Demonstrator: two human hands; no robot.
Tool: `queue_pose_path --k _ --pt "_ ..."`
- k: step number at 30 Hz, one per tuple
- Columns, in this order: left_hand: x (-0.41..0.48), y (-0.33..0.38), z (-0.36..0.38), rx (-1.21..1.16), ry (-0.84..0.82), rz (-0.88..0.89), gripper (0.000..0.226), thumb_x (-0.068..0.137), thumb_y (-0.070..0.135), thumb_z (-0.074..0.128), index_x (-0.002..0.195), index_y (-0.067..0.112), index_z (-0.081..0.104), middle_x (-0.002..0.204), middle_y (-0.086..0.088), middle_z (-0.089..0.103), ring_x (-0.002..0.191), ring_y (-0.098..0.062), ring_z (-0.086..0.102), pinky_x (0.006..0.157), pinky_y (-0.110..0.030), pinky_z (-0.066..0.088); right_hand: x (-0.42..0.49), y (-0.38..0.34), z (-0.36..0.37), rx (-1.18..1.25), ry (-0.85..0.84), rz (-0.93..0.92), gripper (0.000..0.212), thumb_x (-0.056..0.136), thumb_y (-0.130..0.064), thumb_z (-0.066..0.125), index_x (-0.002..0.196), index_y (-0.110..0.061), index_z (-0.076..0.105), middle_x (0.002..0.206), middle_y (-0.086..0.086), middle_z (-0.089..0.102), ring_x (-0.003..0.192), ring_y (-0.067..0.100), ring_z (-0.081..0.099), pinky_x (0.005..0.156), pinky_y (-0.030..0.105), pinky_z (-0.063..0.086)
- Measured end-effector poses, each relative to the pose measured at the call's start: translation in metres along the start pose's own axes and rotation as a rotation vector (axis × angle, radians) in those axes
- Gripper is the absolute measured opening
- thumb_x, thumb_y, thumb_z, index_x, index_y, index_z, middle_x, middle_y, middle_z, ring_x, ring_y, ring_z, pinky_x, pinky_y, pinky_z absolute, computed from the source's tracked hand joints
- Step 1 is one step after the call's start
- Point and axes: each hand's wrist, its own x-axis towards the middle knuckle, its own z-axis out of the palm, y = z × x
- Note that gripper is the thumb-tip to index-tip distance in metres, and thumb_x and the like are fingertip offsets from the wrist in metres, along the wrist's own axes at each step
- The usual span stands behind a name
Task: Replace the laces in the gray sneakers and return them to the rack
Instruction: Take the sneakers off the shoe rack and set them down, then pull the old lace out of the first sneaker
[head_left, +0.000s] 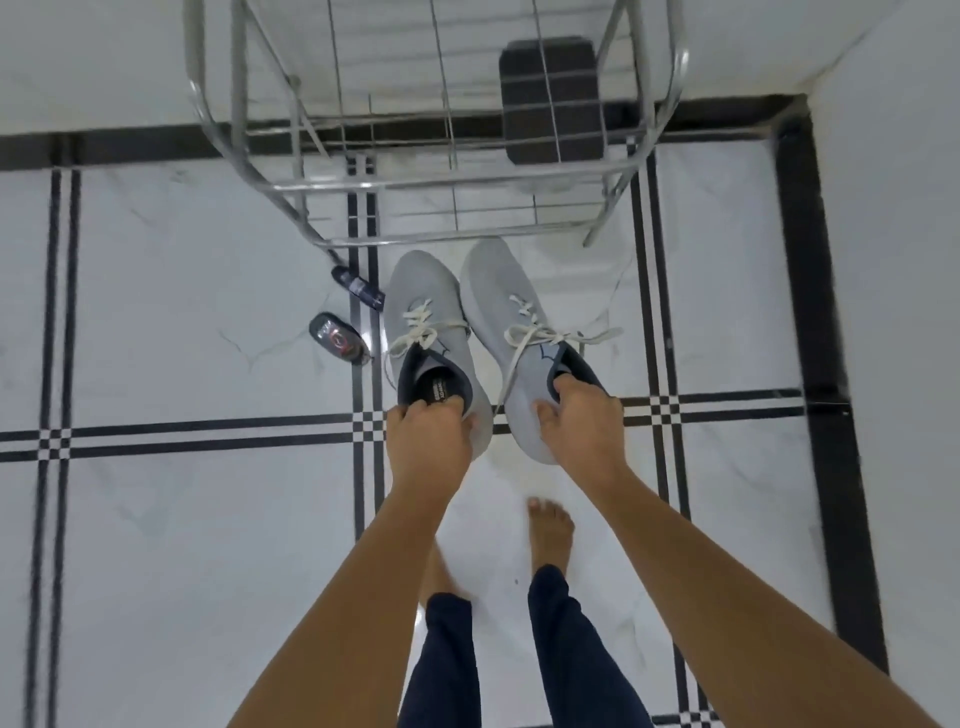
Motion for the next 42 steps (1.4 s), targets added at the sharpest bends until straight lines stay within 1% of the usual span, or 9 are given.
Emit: queue_pose_path --k 7,14,18,23,27,31,34,40,42 --pt "0.105 -0.004 0.169 0.080 0.048 -0.028 0.029 0.099 0.030 0.034 0.103 0.013 0.058 0.095 -0.006 0.066 0.095 -0.023 0.055 0.091 -0.031 0.030 0.108 0.063 0.143 -0.173 0.086 -0.057 0.025 0.096 -0.022 0.043 0.111 -0.006 0.055 0.104 0.013 0.063 0.099 0.030 0.056 0.089 0.035 0.036" --pt "0.143 -0.014 0.257 0.104 0.186 0.048 0.025 0.097 0.028 0.038 0.093 0.014 0.058 0.092 -0.004 0.068 0.091 -0.022 0.055 0.090 -0.031 0.028 0.155 0.080 0.222 -0.277 0.175 -0.118 0.023 0.095 -0.012 0.046 0.114 -0.002 0.053 0.109 0.014 0.062 0.103 0.030 0.055 0.087 0.035 0.037" --pt "0.144 -0.024 0.263 0.030 0.249 0.120 0.029 0.096 0.034 0.041 0.082 0.014 0.056 0.085 -0.006 0.068 0.083 -0.025 0.058 0.086 -0.032 0.029 0.162 0.079 0.233 -0.270 0.184 -0.171 0.018 0.096 -0.013 0.046 0.105 -0.003 0.058 0.105 0.014 0.064 0.098 0.030 0.058 0.081 0.033 0.039" --pt "0.147 -0.043 0.246 -0.327 0.401 0.222 0.043 0.090 0.044 0.036 0.096 0.015 0.067 0.081 -0.002 0.070 0.077 -0.022 0.063 0.081 -0.034 0.040 0.169 0.058 0.210 -0.087 0.282 -0.282 0.029 0.098 -0.025 0.043 0.096 -0.005 0.063 0.092 0.012 0.066 0.085 0.028 0.060 0.067 0.030 0.037" --pt "0.164 -0.065 0.234 -0.657 0.584 0.108 0.028 0.087 0.028 0.049 0.102 0.012 0.067 0.096 -0.003 0.070 0.091 -0.021 0.060 0.084 -0.033 0.045 0.193 0.029 0.202 0.175 0.218 -0.402 0.023 0.095 -0.019 0.049 0.108 -0.006 0.063 0.103 0.011 0.066 0.094 0.025 0.061 0.081 0.032 0.047" --pt "0.191 -0.080 0.230 -0.748 0.500 0.034 0.020 0.087 0.018 0.060 0.104 0.009 0.063 0.101 -0.004 0.066 0.093 -0.017 0.058 0.086 -0.031 0.046 0.219 0.008 0.197 0.238 -0.051 -0.589 0.030 0.092 -0.019 0.057 0.120 -0.009 0.061 0.115 0.005 0.065 0.105 0.017 0.058 0.083 0.019 0.039" --pt "0.203 -0.090 0.240 -0.742 0.416 0.018 0.029 0.084 0.023 0.064 0.110 0.011 0.061 0.107 -0.004 0.064 0.100 -0.015 0.058 0.084 -0.022 0.042 0.231 -0.002 0.196 0.041 -0.208 -0.650 0.025 0.089 -0.023 0.062 0.110 -0.011 0.067 0.089 -0.005 0.065 0.082 0.010 0.056 0.064 0.015 0.039" --pt "0.197 -0.084 0.252 -0.855 0.383 0.009 0.039 0.079 0.034 0.071 0.111 0.016 0.063 0.109 0.004 0.065 0.103 -0.008 0.058 0.086 -0.017 0.042 0.233 0.002 0.202 0.223 -0.143 -0.527 0.001 0.084 -0.015 0.068 0.083 -0.014 0.068 0.079 -0.002 0.065 0.078 0.012 0.060 0.071 0.021 0.046" --pt "0.198 -0.081 0.255 -0.818 0.397 0.040 0.029 0.083 0.027 0.068 0.109 0.013 0.065 0.106 0.001 0.068 0.100 -0.013 0.061 0.084 -0.017 0.043 0.234 0.002 0.205 0.467 -0.101 -0.454 0.012 0.085 -0.009 0.066 0.075 -0.014 0.062 0.079 -0.003 0.066 0.079 0.012 0.063 0.073 0.018 0.048"
